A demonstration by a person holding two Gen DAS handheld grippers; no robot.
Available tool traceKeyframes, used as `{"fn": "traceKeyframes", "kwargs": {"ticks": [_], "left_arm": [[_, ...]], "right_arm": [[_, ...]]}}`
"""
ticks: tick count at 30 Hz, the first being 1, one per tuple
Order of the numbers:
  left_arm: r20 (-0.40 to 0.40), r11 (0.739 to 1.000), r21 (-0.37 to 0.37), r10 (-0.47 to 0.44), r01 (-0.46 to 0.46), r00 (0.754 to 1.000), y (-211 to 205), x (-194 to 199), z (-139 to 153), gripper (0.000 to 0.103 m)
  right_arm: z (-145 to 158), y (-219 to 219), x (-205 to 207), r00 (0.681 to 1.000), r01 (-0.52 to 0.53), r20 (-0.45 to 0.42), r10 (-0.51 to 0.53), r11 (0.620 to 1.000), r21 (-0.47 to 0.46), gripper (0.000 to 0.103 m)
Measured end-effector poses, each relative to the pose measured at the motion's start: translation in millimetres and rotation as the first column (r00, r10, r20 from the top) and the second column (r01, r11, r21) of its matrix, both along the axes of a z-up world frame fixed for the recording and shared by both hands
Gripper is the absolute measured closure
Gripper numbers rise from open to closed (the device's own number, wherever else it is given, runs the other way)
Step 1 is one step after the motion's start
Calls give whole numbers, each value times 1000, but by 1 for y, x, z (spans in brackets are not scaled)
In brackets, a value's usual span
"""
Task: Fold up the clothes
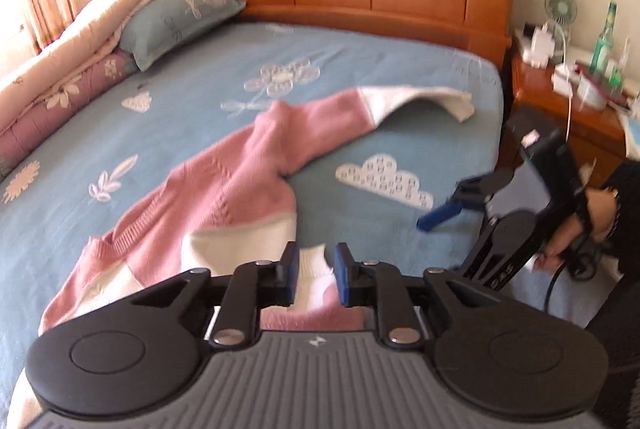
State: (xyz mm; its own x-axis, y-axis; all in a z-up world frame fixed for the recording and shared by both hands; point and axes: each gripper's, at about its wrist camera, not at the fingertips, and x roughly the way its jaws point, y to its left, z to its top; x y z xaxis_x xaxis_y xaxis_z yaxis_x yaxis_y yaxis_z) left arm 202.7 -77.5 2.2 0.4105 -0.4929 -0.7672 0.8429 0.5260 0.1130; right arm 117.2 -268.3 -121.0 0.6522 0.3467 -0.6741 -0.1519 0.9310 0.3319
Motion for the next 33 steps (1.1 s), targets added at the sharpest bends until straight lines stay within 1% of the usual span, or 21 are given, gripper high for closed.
{"fn": "traceKeyframes", "kwargs": {"ticks": [3,4,5,7,8,9,10,11,12,13,14,15,18,19,21,23,25,26,31,32,33], "left_arm": [[7,990,125,-60,59,998,-19,-5,-33,64],[14,984,162,-82,79,997,-26,-7,-42,62],[29,979,183,-101,94,994,-33,-8,-48,60],[44,965,233,-137,123,990,-48,-8,-61,50],[50,953,275,-148,128,988,-56,-6,-69,46],[57,937,325,-153,126,987,-64,-4,-77,46],[66,914,391,-144,107,987,-70,0,-87,46],[78,889,450,-137,87,988,-75,3,-96,55],[85,875,478,-130,74,988,-76,5,-101,83],[68,882,467,-111,67,991,-73,8,-101,93],[52,891,451,-89,56,995,-70,11,-100,93],[39,910,413,-54,33,998,-63,15,-93,95],[-6,969,241,55,-52,998,-39,21,-60,95],[-24,982,178,69,-63,997,-30,19,-46,95],[-66,996,50,72,-68,995,-13,12,-20,95],[-116,996,-83,27,-37,993,0,4,2,95],[-144,988,-155,-5,-18,990,8,-1,11,93],[-158,983,-183,-16,-14,987,11,-2,14,92],[-234,969,-241,-8,-50,972,23,2,8,85],[-241,963,-267,-35,-32,970,25,1,9,81],[-240,955,-298,-65,-10,969,28,-3,12,74]], "right_arm": [[1,0,-5,1000,3,-7,-4,1000,-8,0],[0,-1,-6,1000,2,-6,-2,1000,-12,0],[0,-1,-8,1000,1,-6,-1,1000,-16,0],[0,-1,-11,1000,-4,-3,4,1000,-25,0],[0,-1,-11,1000,-6,-2,6,1000,-29,0],[0,0,-11,1000,-6,-2,6,1000,-31,0],[0,0,-11,1000,-4,-3,4,999,-32,0],[0,-1,-11,1000,-4,-4,3,999,-32,0],[1,-1,-11,1000,-3,-4,3,999,-32,0],[1,-1,-12,1000,-2,-3,2,999,-32,0],[1,-2,-12,1000,-1,-2,1,999,-32,0],[1,-2,-13,1000,1,0,-1,1000,-31,0],[0,-5,-13,1000,8,4,-8,1000,-21,0],[0,-5,-13,1000,11,5,-10,1000,-18,0],[-1,-5,-13,1000,13,7,-13,1000,-18,0],[-1,-4,-13,1000,13,9,-13,1000,-24,0],[-1,-2,-13,1000,14,10,-14,999,-29,0],[-1,-2,-13,1000,15,8,-14,999,-29,0],[3,-4,-19,1000,1,-9,-2,999,-36,0],[4,-5,-21,1000,-9,-14,9,999,-41,0],[5,-6,-24,1000,-22,-17,21,999,-49,0]]}}
